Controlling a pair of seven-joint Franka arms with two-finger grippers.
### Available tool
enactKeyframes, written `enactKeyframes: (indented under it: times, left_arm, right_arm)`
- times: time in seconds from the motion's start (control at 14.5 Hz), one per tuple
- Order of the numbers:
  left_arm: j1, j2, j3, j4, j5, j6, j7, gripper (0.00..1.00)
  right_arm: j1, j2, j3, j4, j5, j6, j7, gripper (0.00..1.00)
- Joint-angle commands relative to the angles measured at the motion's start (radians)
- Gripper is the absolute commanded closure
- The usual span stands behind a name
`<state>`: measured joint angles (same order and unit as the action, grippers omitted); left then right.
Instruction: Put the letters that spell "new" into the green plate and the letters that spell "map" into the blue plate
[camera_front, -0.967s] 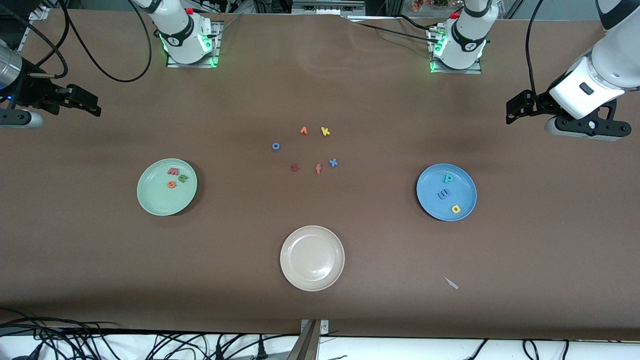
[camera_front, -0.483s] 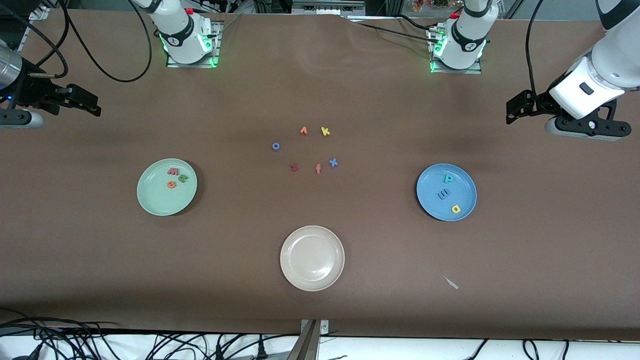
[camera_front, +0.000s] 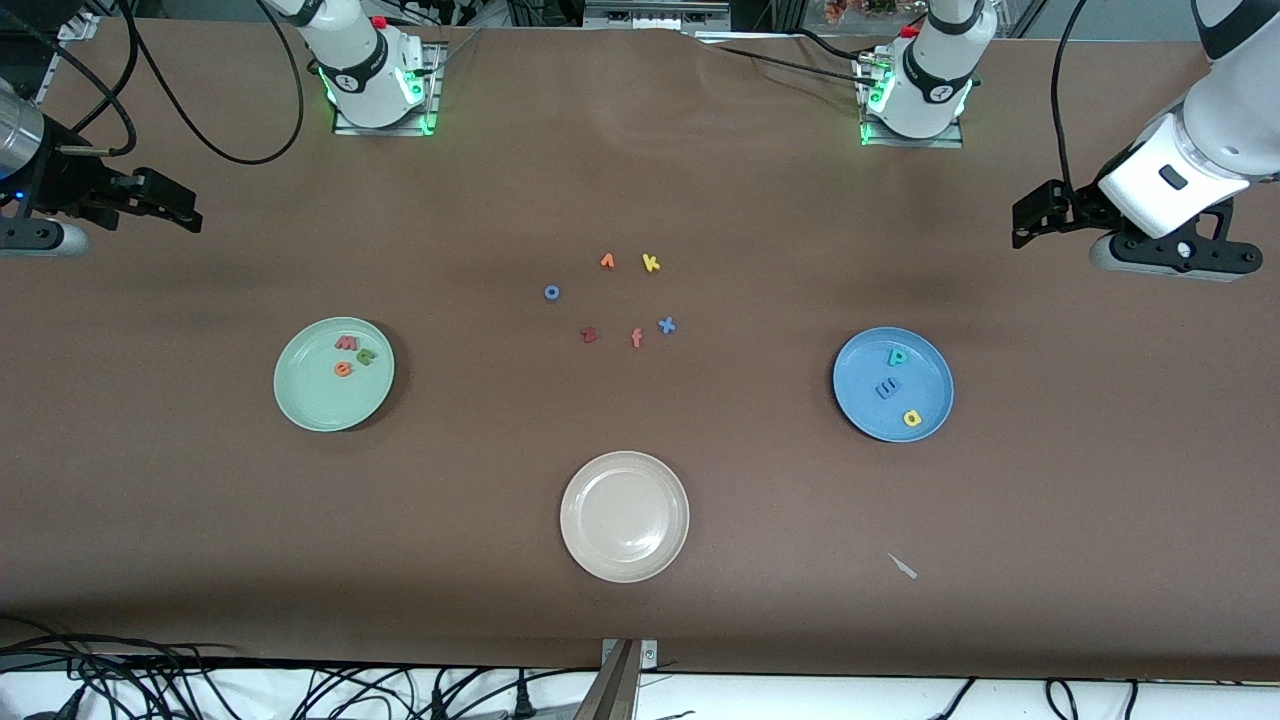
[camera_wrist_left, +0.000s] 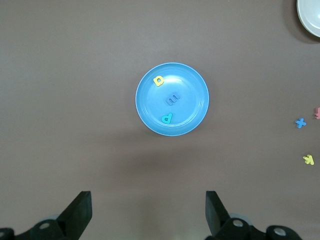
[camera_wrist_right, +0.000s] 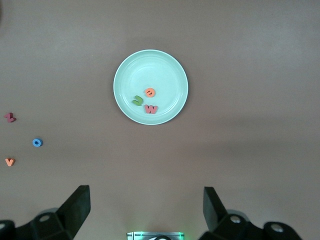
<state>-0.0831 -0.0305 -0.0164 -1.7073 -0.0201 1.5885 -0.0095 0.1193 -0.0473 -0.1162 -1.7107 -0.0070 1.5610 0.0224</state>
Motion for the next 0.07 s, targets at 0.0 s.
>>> enactKeyframes:
  times: [0.0]
  left_arm:
    - [-0.004, 0.011, 0.009, 0.028, -0.026, -0.019, 0.002, 0.0]
  right_arm:
    - [-0.003, -0.006, 0.001, -0.003, -0.014, -0.004, -0.019, 0.0]
